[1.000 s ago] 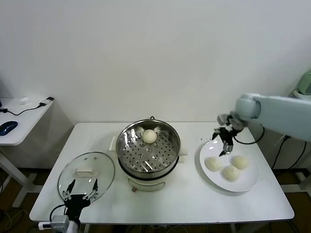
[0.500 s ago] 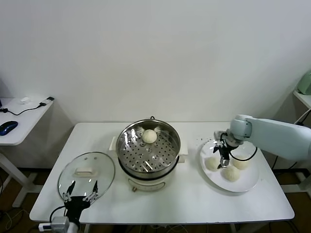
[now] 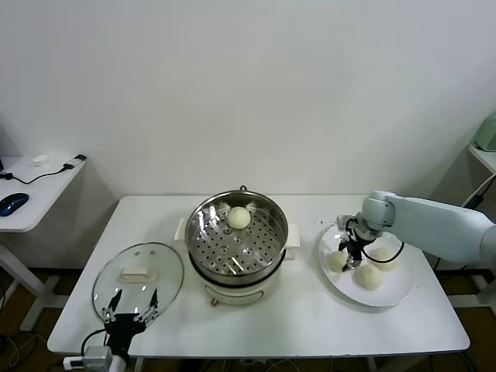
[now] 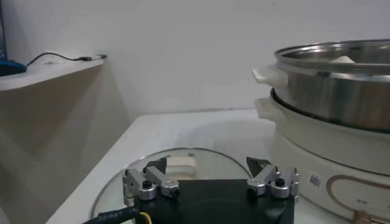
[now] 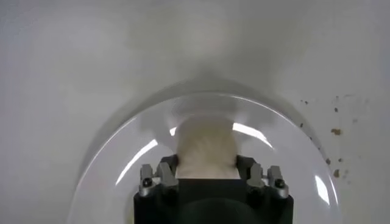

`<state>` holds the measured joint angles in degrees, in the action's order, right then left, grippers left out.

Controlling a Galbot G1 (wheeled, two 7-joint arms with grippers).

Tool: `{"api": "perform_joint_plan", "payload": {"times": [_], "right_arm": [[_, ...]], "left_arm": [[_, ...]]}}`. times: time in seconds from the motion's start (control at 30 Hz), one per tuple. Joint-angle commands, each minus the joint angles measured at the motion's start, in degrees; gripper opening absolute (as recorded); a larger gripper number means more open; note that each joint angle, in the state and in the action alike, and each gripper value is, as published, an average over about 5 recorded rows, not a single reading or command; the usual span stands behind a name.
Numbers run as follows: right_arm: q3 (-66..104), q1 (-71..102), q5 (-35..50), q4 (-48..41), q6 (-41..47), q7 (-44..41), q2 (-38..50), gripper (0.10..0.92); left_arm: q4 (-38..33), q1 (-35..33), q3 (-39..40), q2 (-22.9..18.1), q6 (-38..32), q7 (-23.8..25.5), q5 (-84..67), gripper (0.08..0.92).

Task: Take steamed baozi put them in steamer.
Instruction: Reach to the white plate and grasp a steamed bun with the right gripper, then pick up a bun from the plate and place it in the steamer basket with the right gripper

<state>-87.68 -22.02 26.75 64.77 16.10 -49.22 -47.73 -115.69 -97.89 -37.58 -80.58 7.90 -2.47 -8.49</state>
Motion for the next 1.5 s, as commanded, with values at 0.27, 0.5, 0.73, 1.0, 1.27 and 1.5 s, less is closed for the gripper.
{"api": "perform_joint_plan", "payload": {"times": [0.27,0.5,0.73,1.0,1.27,1.5], "right_arm": [[-16.6,-35.0,19.5,4.9,-1.1,-5.9,-6.2,0.628],[-12.9,-43.5,35.1,10.7,4.3,-1.0,-19.3,0.628],[-7.0,-37.7,42.2,13.3,10.1,6.3,-32.9,0.628],[-7.4,-26.1,39.4,8.8,13.2,11.6,-41.0,0.628],[-9.4,-19.2,35.1,3.7,14.0,13.8,-42.4,0.628],[-8.9,-15.8,33.9,1.3,14.3,15.1,-42.4,0.628]], "left_arm": [[-0.5,0.1,0.2,0.3,0.6,0.1,-0.3,0.823],[-1.6,0.5,0.5,0.9,1.3,0.2,-0.9,0.823],[-2.4,1.0,0.6,0.9,1.5,0.1,-1.0,0.823],[-2.7,1.0,0.3,0.7,1.5,0.1,-1.1,0.823],[-2.8,1.3,0.3,0.3,1.8,0.2,-1.2,0.823],[-2.7,1.6,0.5,0.1,2.1,0.2,-1.2,0.823]]}}
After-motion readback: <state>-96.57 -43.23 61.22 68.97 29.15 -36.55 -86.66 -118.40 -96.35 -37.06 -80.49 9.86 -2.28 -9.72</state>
